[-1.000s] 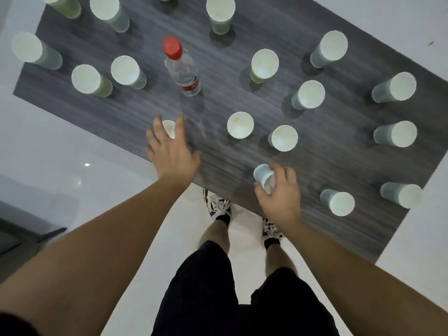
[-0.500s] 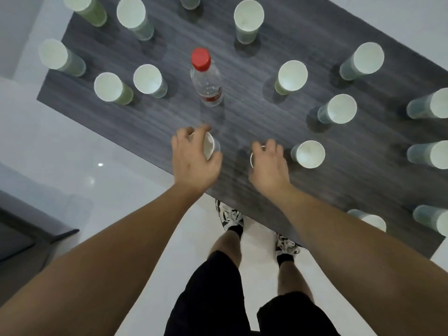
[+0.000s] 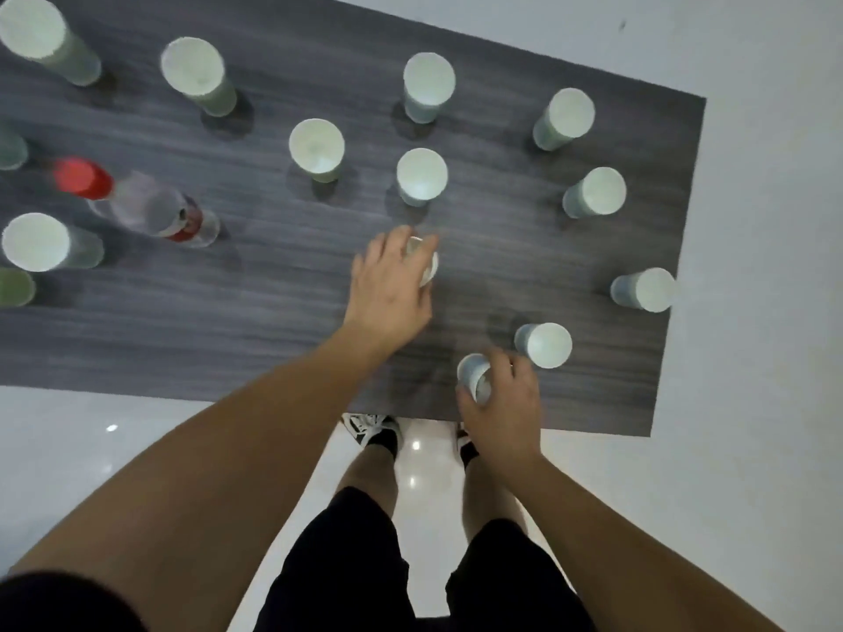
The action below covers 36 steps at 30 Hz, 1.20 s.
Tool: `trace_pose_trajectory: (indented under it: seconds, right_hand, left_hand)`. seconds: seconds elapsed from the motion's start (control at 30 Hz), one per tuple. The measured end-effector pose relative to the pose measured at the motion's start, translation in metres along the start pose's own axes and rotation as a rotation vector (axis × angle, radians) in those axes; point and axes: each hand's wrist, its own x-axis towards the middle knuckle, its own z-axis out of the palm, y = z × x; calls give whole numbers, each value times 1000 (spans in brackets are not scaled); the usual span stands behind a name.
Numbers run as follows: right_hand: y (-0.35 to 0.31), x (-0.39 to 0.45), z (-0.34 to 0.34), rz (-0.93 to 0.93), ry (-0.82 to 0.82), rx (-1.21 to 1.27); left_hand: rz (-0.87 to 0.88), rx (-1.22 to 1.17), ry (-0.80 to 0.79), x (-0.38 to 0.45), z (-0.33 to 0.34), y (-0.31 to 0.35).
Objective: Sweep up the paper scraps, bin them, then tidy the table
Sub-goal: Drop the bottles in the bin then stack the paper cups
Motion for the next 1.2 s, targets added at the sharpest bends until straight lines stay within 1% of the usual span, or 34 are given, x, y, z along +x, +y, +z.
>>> trace_pose_trajectory:
  seconds: [0.03, 0.1, 0.13, 0.2, 0.27, 0.33, 0.4, 0.43, 0.47, 0.53, 0.67, 0.77, 0.83, 0.93, 1.0, 1.1, 1.2]
  right_hand:
    - [10, 1, -11, 27, 94, 32]
    - [32, 7, -32, 66, 261, 69]
    - [42, 10, -41, 82, 321, 88]
    - [57, 21, -49, 103, 381, 121]
    - [73, 35, -51, 122, 332, 68]
    - [85, 48, -43, 108, 168, -35]
    - [94, 56, -30, 90, -11, -63]
    - [97, 58, -25, 74, -75, -67]
    - [101, 60, -22, 53, -120, -74]
    - [111, 61, -22, 33, -158, -57]
    - [151, 54, -37, 129, -187, 50]
    - [189, 53, -52, 193, -165, 70]
    - [210, 58, -63, 260, -127, 124]
    - [232, 72, -77, 331, -71, 172]
    - [243, 85, -85, 351, -35, 173]
    - [254, 107, -95, 342, 21, 185]
    - [253, 131, -108, 348, 51, 225]
  left_hand:
    - [-11, 56, -79, 4, 11, -1]
    - [-58, 84, -224, 8, 29, -2]
    - [-91, 70, -262, 9, 35, 0]
    - [-158, 30, -267, 5, 41, 7]
    - [-169, 14, -235, -1, 47, 28]
    - [-151, -25, -153, -7, 50, 53]
    - [-131, -100, -50, -9, 51, 80]
    - [-119, -137, -9, -7, 50, 94]
    - [-104, -169, 18, -4, 50, 110]
    - [-42, -225, 26, 6, 52, 146]
    - [143, -260, -25, 35, 72, 226]
    - [185, -306, -16, 59, 94, 275]
    - [201, -308, -50, 70, 109, 297]
    - [264, -171, -170, 85, 136, 305]
    - [252, -77, -286, 93, 149, 300]
    - [196, -64, -332, 100, 155, 294]
    - [281, 45, -429, 103, 151, 293]
